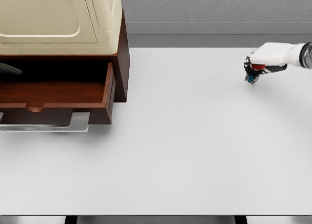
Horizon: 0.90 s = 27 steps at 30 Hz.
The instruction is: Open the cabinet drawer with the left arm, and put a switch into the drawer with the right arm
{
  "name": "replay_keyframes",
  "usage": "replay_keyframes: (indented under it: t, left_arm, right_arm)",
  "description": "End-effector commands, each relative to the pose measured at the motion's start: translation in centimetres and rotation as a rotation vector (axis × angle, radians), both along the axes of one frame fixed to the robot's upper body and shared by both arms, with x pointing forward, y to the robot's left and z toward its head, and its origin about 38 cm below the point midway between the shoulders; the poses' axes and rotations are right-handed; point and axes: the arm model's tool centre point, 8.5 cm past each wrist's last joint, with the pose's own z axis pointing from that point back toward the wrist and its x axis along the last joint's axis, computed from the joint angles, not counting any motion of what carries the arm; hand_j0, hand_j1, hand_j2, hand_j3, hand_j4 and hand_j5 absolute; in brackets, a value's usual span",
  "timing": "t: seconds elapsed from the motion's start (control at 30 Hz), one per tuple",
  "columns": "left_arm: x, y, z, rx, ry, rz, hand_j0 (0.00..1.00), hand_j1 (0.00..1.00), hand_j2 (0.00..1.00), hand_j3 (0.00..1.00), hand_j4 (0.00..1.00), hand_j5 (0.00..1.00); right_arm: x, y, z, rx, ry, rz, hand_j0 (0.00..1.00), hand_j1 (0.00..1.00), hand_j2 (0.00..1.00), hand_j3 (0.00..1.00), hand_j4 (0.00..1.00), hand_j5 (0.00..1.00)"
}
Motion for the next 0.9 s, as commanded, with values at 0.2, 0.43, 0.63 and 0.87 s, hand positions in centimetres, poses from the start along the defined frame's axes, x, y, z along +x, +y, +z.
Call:
replay_keyframes:
  t: [0.2,0.43,0.63,0.87]
  left_arm:
    - [0.0,0.1,0.2,-0.004,-0.001,0.006,1.0,1.0,1.0,1.0,1.0,1.0]
    - [-0.1,0.2,0.4,0.0,-0.003,0.008,1.0,1.0,1.0,1.0,1.0,1.0]
    - [-0.1,0.2,0.4,0.0,-0.003,0.009,1.0,1.0,1.0,1.0,1.0,1.0]
    - [-0.1,0.2,0.4,-0.001,-0.003,0.01,1.0,1.0,1.0,1.0,1.0,1.0]
  right_arm:
    - [-1.8,5.9,3.7,0.005,-0.112,0.198,0.42,0.42,0.42,0.42,0.42,0.42]
    - [-4.0,10.3,6.4,0.013,-0.19,0.349,0.42,0.42,0.42,0.42,0.42,0.42]
    - [-4.8,14.3,7.7,0.044,-0.234,0.451,0.42,0.42,0.42,0.42,0.42,0.42]
    - [-5.9,18.2,9.7,0.076,-0.273,0.558,0.41,0.41,0.41,0.41,0.41,0.41]
